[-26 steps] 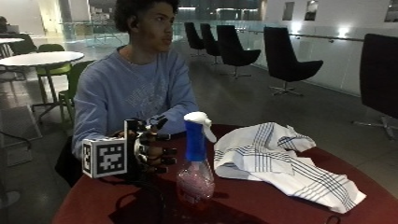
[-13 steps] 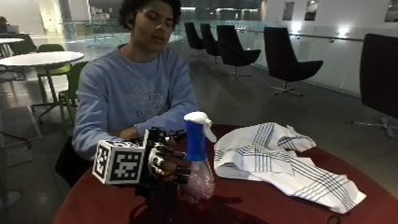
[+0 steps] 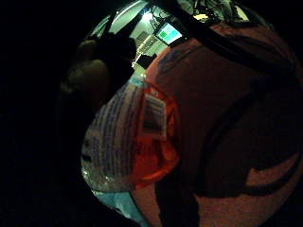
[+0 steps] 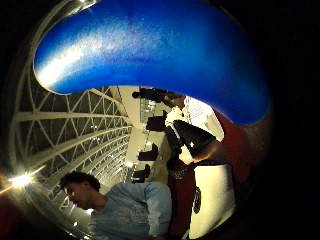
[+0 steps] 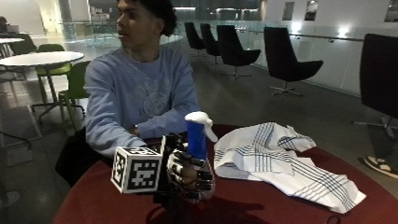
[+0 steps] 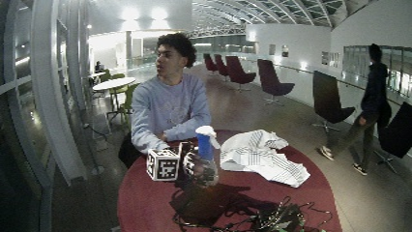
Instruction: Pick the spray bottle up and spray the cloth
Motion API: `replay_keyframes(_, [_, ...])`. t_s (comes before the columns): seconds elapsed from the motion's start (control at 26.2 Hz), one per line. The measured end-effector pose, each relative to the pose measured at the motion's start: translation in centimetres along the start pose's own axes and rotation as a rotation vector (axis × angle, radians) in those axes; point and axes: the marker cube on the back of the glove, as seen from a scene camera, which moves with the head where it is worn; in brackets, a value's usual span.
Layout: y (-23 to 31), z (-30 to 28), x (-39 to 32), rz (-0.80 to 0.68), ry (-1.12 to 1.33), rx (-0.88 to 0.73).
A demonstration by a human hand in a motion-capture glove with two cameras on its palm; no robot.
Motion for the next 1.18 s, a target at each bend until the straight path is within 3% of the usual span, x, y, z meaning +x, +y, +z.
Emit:
replay_keyframes(0.53, [-0.8, 0.4, -0.5, -0.040, 0.162, 0.071])
replay_keyframes(0.99, [0.4, 3.1, -6.9, -0.156, 0.362, -0.381])
replay_keyframes(1.18, [0.3, 4.9, -9.0, -0.127, 0.459, -0.548])
